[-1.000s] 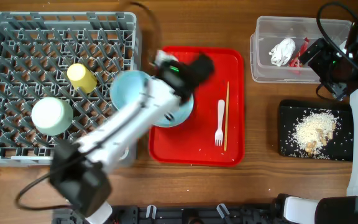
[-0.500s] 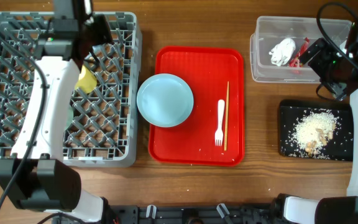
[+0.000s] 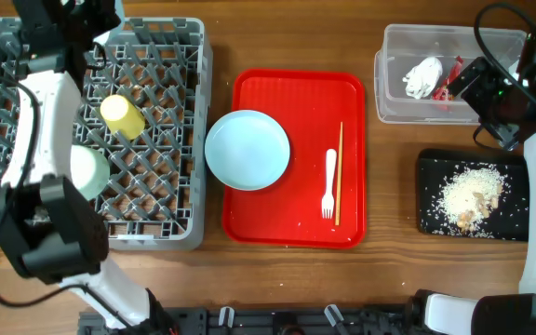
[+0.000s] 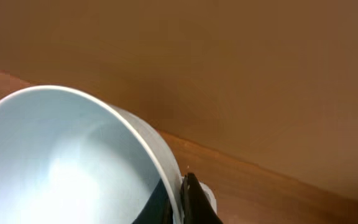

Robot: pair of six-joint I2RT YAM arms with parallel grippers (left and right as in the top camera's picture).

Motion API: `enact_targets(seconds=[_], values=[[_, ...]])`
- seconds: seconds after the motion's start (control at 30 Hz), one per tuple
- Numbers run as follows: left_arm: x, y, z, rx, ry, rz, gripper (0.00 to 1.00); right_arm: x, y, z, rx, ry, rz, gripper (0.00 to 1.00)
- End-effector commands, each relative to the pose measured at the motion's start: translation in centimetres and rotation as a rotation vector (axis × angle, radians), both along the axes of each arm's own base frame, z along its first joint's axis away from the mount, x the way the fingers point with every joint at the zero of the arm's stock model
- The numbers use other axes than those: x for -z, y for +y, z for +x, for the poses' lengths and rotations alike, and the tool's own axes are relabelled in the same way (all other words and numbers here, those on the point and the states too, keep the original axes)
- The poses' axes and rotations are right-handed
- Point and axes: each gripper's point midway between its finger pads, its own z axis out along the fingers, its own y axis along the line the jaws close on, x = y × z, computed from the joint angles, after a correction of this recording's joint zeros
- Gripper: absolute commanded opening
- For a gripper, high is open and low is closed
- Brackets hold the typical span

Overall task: Sort waste into correct bins and load items into the dishwasher rack
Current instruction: 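Lift the bowl with left gripper and carry it over the rack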

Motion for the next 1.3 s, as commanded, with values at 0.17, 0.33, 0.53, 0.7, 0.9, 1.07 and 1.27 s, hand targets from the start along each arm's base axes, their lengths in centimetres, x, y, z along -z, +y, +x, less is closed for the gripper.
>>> enact_targets(seconds=[0.17, 0.33, 0.53, 0.7, 0.9, 1.07, 1.27], values=[[3.0, 0.8, 0.8, 0.098, 0.046, -0.356, 0.04, -0.7, -0.4, -0.1, -0.005, -0.013, -0.031, 1.00], [3.9, 0.9, 0.5, 0.094, 0.079, -0.372, 0.04, -0.7, -0.4, -0.1, -0.005, -0.013, -0.031, 1.00], [5.2, 0.6, 0.3, 0.115, 0.116, -0.391, 0.04, -0.7, -0.4, -0.1, -0.005, -0.013, -0.031, 1.00], [7.6, 1.9, -0.2, 0.081, 0.177, -0.416, 0.04, -0.7, -0.4, -0.1, -0.005, -0.013, -0.031, 1.00], [7.1, 4.0, -1.2, 0.097, 0.168, -0.462, 0.14, -0.7, -0.4, -0.1, -0.005, -0.013, -0.031, 1.00], [6.2, 5.1, -2.2, 0.139, 0.148, -0.507, 0.34, -0.7, -0.4, -0.1, -0.005, -0.013, -0.031, 1.00], [4.4, 9.0, -4.1, 0.072, 0.127, -0.497, 0.52, -0.7, -0.4, -0.1, -0.005, -0.013, -0.031, 1.00]])
